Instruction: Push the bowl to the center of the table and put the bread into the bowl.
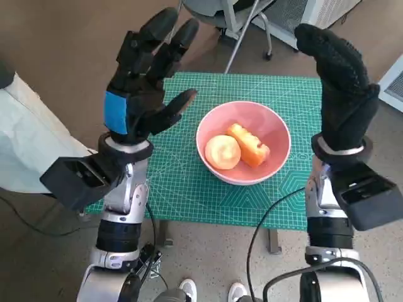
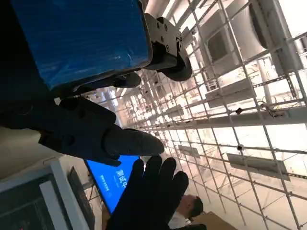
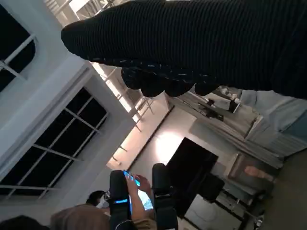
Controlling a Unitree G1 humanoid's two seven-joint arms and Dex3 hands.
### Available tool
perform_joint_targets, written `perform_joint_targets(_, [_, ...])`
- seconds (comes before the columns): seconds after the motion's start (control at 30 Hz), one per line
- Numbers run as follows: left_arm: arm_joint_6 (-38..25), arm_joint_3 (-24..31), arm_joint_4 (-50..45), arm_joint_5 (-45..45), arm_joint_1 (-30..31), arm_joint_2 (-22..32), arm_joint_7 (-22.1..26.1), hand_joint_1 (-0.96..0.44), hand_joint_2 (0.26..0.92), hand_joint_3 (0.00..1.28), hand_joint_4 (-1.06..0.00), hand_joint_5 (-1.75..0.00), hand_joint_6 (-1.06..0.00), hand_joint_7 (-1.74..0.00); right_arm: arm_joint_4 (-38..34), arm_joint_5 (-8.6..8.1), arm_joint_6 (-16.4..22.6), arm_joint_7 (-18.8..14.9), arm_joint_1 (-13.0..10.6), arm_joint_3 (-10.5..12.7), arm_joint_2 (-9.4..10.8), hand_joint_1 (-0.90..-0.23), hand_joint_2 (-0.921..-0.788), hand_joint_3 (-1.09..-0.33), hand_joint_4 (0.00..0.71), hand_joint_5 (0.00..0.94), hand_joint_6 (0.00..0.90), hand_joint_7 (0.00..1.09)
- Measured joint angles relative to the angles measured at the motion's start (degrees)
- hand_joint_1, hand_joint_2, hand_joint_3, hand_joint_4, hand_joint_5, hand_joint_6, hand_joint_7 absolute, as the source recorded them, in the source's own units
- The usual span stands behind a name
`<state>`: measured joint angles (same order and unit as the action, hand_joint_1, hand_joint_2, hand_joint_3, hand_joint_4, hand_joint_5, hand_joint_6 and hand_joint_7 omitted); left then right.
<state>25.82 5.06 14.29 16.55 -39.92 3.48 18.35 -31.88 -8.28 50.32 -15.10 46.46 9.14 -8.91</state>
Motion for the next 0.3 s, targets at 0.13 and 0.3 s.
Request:
perform_joint_targets(0.13, [-0.5, 0.0, 0.0, 0.0, 0.0, -0.1, 0.0, -0.36, 0.921, 0.23, -0.43, 0.0, -0.18, -0.66, 0.4, 0.01, -0.1, 0.0, 0.0, -0.4, 0.0, -0.542, -0.921, -0.725, 0.354, 0.0, 0.05, 0.73])
perform_joint_targets(0.3, [-1.2, 0.0, -0.1, -0.1, 0.5, -0.5, 0.0, -0.35, 0.921, 0.23, -0.43, 0.0, -0.17, -0.69, 0.6, 0.01, -0.1, 0.0, 0.0, -0.6, -0.1, -0.536, -0.921, -0.729, 0.353, 0.0, 0.05, 0.73])
